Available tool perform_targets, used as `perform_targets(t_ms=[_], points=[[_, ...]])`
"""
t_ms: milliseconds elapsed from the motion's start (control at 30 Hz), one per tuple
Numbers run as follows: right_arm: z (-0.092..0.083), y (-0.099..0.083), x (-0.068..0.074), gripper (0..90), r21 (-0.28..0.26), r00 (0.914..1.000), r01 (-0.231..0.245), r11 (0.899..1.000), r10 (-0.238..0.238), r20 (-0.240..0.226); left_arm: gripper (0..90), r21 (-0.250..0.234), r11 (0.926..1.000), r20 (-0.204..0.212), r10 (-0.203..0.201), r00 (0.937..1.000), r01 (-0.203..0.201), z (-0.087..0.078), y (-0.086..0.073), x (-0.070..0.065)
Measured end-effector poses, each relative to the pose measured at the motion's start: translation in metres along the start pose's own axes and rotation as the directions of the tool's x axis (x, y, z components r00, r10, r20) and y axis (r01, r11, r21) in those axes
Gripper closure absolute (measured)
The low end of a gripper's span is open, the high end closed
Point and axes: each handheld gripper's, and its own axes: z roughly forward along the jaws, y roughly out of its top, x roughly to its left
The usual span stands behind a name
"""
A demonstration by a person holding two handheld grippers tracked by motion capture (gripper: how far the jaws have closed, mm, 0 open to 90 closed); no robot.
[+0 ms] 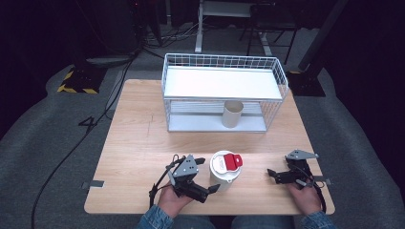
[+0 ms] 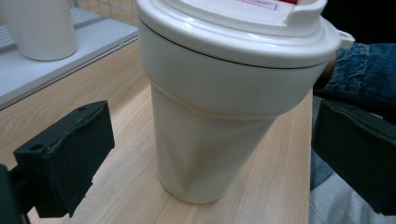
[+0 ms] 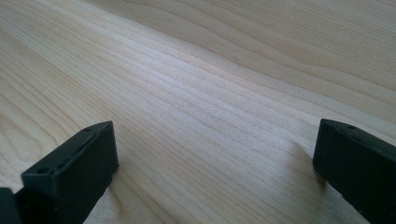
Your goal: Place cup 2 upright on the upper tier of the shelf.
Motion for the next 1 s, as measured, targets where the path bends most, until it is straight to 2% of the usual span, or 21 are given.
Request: perform_targets(t_ms=[100, 167, 267, 467, 633, 800, 1000], points=[[0.0, 0.0, 0.0, 0.0, 0.001, 1.0, 0.001, 1.0, -0.001, 0.001, 0.0, 0.003, 1.0, 0.012, -0.001, 0.9999, 0.001, 0.009, -0.001, 0.0], [0.0, 0.0, 0.0, 0.0, 0.001, 1.0, 0.0, 1.0, 0.0, 0.0, 0.0, 0.031, 0.9995, 0.017, 0.001, 0.9999, -0.001, 0.015, -0.002, 0.0], [0.0, 0.0, 0.0, 0.1, 0.001, 1.0, 0.0, 1.0, 0.0, 0.002, 0.0, 0.028, 0.9996, 0.034, -0.01, 0.9994, 0.009, 0.023, -0.004, 0.001], [0.0, 0.0, 0.0, 0.0, 0.001, 1.0, 0.0, 1.0, 0.0, 0.002, 0.0, 0.014, 0.9997, 0.029, -0.022, 0.9993, 0.022, 0.034, -0.004, 0.0], [0.0, 0.0, 0.0, 0.1, 0.001, 1.0, -0.002, 1.0, 0.002, 0.002, 0.0, 0.018, 0.9998, 0.018, -0.012, 0.9998, 0.012, 0.041, -0.006, 0.0], [0.0, 0.0, 0.0, 0.1, 0.001, 1.0, -0.002, 1.0, 0.002, 0.002, 0.0, 0.013, 0.9998, 0.026, -0.015, 0.9996, 0.015, 0.047, -0.006, 0.0], [0.0, 0.0, 0.0, 0.1, 0.001, 1.0, -0.002, 1.0, 0.002, 0.003, 0.0, 0.023, 0.9997, 0.014, 0.012, 0.9998, -0.013, 0.054, -0.006, -0.004]])
